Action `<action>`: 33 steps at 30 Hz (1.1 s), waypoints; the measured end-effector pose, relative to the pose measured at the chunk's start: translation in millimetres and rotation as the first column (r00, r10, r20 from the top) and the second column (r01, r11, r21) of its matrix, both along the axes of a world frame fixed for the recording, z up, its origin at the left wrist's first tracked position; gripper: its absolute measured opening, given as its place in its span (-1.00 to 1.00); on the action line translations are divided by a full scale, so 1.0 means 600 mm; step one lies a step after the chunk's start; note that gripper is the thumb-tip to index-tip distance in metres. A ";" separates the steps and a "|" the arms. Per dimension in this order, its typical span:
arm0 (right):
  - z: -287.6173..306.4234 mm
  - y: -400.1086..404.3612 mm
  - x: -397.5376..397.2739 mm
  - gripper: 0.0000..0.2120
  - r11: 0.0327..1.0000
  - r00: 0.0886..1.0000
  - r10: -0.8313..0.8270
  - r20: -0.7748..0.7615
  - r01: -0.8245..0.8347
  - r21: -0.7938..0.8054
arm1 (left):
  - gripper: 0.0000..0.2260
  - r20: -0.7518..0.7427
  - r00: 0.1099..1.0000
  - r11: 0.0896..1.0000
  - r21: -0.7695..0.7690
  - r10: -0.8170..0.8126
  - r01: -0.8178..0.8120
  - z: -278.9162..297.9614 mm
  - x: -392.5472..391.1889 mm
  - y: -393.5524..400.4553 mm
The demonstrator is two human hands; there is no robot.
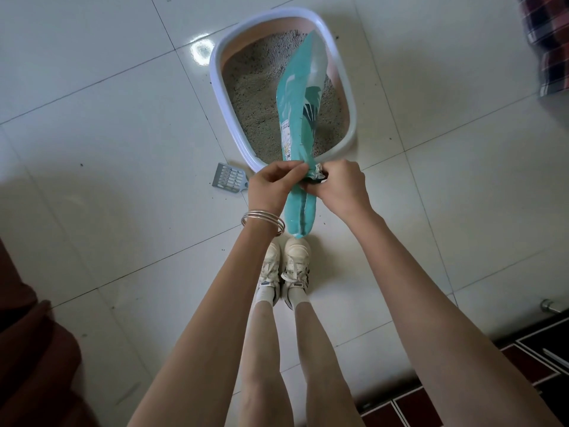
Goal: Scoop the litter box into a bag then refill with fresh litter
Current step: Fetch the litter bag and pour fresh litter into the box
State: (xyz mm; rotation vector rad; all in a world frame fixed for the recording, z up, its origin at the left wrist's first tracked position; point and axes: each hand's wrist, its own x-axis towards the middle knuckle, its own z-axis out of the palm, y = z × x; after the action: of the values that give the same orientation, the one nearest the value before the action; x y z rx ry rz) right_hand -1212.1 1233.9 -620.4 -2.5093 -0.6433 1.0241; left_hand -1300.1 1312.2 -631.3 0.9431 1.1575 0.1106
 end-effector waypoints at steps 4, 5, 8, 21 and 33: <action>-0.002 -0.003 -0.010 -0.78 1.000 1.000 0.005 0.004 -0.005 -0.001 | -0.88 -0.009 1.000 1.000 -0.003 0.013 -0.013 -0.002 -0.011 -0.003; -0.003 -0.005 -0.014 -0.78 1.000 1.000 0.005 -0.002 -0.005 -0.005 | -0.88 -0.014 1.000 1.000 -0.007 0.014 -0.014 -0.003 -0.015 -0.005; -0.005 -0.015 -0.027 -0.76 1.000 1.000 -0.002 -0.018 0.002 -0.018 | -0.88 -0.018 1.000 1.000 -0.026 -0.002 0.001 -0.005 -0.028 -0.009; -0.030 -0.070 -0.112 -0.78 0.993 0.997 0.077 0.009 -0.076 -0.088 | -0.66 -0.288 0.956 0.980 0.173 -0.051 0.104 -0.035 -0.001 0.000; -0.073 -0.118 -0.128 -0.63 0.998 0.936 -0.060 -0.346 0.057 -0.019 | -0.80 -0.451 0.890 0.975 0.159 -0.067 0.154 -0.059 -0.025 -0.038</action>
State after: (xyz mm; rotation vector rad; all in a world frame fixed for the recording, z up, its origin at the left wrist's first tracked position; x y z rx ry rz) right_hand -1289.0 1163.0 -664.3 -2.2563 -0.4553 1.4033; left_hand -1315.0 1289.6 -666.4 1.2455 1.5295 -0.0954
